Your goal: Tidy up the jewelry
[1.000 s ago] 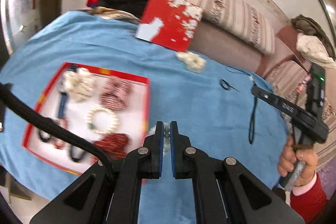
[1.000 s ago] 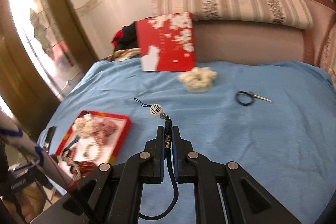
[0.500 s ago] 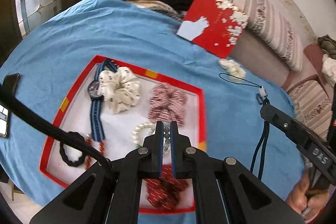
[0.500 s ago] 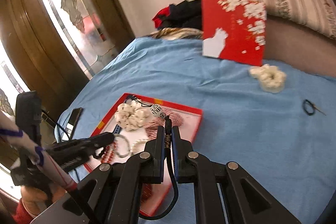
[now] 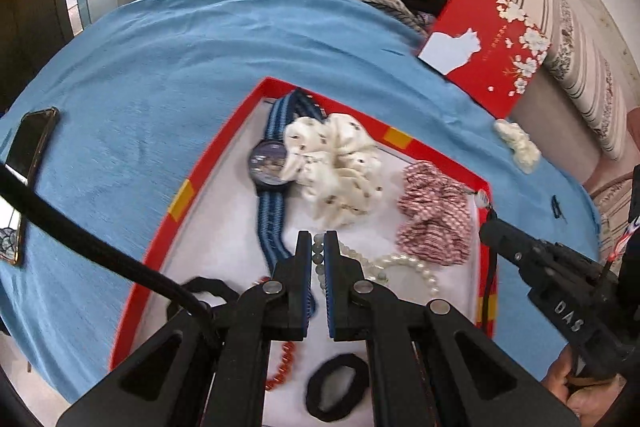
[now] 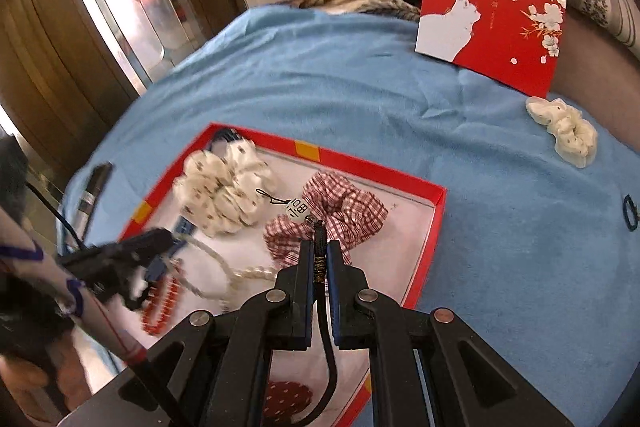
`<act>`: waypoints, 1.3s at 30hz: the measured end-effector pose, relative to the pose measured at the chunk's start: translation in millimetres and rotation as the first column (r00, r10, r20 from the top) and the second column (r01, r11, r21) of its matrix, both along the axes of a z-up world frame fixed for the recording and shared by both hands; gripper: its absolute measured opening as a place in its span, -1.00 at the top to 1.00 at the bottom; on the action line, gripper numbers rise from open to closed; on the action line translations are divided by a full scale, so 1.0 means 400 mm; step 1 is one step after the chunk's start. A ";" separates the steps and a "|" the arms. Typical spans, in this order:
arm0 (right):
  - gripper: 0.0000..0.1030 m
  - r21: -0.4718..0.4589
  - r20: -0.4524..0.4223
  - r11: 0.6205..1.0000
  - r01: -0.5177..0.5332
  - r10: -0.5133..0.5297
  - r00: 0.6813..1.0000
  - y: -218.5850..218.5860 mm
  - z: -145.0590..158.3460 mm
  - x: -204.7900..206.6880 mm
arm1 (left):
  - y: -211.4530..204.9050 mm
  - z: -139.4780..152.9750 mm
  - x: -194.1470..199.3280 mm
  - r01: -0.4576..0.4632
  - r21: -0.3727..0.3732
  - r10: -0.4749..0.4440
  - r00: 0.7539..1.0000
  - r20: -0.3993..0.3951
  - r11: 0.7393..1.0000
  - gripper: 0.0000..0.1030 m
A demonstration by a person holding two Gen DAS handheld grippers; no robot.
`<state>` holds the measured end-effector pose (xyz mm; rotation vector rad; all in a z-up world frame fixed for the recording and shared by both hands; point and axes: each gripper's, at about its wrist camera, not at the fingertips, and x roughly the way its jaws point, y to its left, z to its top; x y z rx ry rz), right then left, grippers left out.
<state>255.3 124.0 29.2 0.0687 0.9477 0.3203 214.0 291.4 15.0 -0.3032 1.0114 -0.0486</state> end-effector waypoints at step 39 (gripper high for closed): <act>0.12 -0.038 0.037 0.994 0.107 -0.106 0.994 -0.238 0.025 -0.320 | -0.123 0.330 -0.425 -0.391 0.310 0.193 0.835 0.515 0.867 -0.98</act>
